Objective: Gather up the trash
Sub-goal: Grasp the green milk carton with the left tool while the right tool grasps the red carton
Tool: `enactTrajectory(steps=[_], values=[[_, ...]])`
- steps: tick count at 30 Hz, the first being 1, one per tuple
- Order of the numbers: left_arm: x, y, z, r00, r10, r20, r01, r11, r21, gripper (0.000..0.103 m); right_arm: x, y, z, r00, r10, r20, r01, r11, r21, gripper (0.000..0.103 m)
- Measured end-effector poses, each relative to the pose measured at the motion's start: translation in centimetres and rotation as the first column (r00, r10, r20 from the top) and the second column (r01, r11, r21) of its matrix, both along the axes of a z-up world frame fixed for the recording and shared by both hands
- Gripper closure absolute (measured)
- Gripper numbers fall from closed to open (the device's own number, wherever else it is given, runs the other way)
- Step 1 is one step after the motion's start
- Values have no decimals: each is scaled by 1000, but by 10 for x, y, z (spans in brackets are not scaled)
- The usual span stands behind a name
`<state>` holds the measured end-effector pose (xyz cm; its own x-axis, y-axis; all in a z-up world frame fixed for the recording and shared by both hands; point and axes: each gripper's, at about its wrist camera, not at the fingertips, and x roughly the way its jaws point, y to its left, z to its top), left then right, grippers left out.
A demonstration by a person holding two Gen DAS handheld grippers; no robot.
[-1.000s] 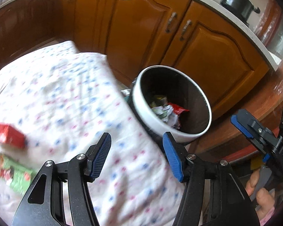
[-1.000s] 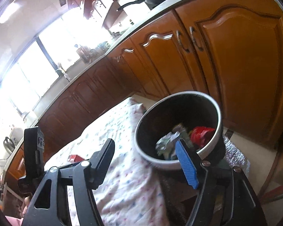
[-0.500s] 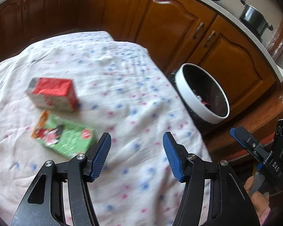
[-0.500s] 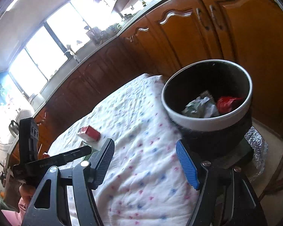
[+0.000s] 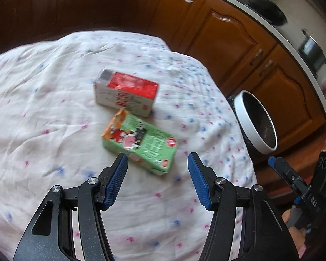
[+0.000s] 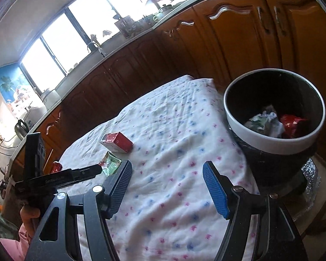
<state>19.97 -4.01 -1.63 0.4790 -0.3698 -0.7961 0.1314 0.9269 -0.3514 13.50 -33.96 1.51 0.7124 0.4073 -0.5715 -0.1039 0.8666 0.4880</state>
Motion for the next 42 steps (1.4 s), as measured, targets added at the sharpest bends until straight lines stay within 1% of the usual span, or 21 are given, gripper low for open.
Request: enactTrajectory(steps=[3,6,7,9,10,12,15,17,18,19,21,23,25,28,32,33,35,36,39,41,42], values=[[7,5,-6,998,50,-36,-51,998,-24,35,5,2,3,1000,6,8,-6,1000,-3,33],[18,6,-11,992,108,-64,-112,992,-62,33,10,2,5,1000,9,14,-9,1000,-1,33],[23,5,-13,989,129,-74,-134,989,-61,30,12,3,5,1000,12,16,-12,1000,-1,33],[31,2,-16,983,161,-88,-167,984,-68,29,18,4,7,1000,16,22,-16,1000,-3,33],[36,-2,-17,981,174,-85,-179,982,-58,29,21,5,7,1000,19,23,-19,1000,-5,33],[44,-8,-21,978,195,-80,-196,981,-6,28,27,7,8,999,28,25,-28,1000,-4,33],[50,-15,-31,979,186,-90,-182,982,51,29,38,13,10,998,50,33,-50,999,-6,33],[48,-16,-36,985,157,-75,-151,985,78,30,42,16,11,997,64,39,-63,998,-8,33],[45,-14,-36,989,137,-54,-133,988,77,35,45,18,11,997,72,42,-72,997,-8,33],[42,-14,-34,993,111,-34,-108,991,83,43,49,21,11,996,82,41,-81,997,-9,33],[36,-11,-30,998,65,-4,-64,993,104,49,57,28,9,994,106,36,-106,994,-18,33],[30,-3,-26,999,43,18,-45,990,131,51,64,39,8,989,143,31,-142,989,-38,33],[25,13,-25,999,33,17,-35,992,119,53,73,55,6,980,196,22,-194,979,-65,33],[19,36,-21,999,35,27,-38,993,112,53,88,84,4,954,298,15,-294,948,-119,33],[17,57,-22,998,65,24,-67,990,127,53,110,126,4,903,429,10,-415,881,-228,33],[17,60,-23,997,72,20,-74,989,124,53,118,139,4,883,468,9,-449,852,-267,33],[16,65,-27,997,79,6,-79,991,111,53,128,153,2,862,508,2,-481,817,-318,33],[15,66,-29,997,81,3,-81,991,104,53,135,165,0,844,536,-9,-504,787,-355,33],[14,69,-31,996,86,4,-86,993,84,51,150,189,-9,802,594,-65,-563,714,-415,34],[13,72,-32,995,95,0,-95,993,64,51,159,200,-17,787,609,-100,-586,686,-432,34],[12,72,-32,995,97,0,-97,993,62,49,162,204,-20,786,607,-114,-587,676,-446,36]])
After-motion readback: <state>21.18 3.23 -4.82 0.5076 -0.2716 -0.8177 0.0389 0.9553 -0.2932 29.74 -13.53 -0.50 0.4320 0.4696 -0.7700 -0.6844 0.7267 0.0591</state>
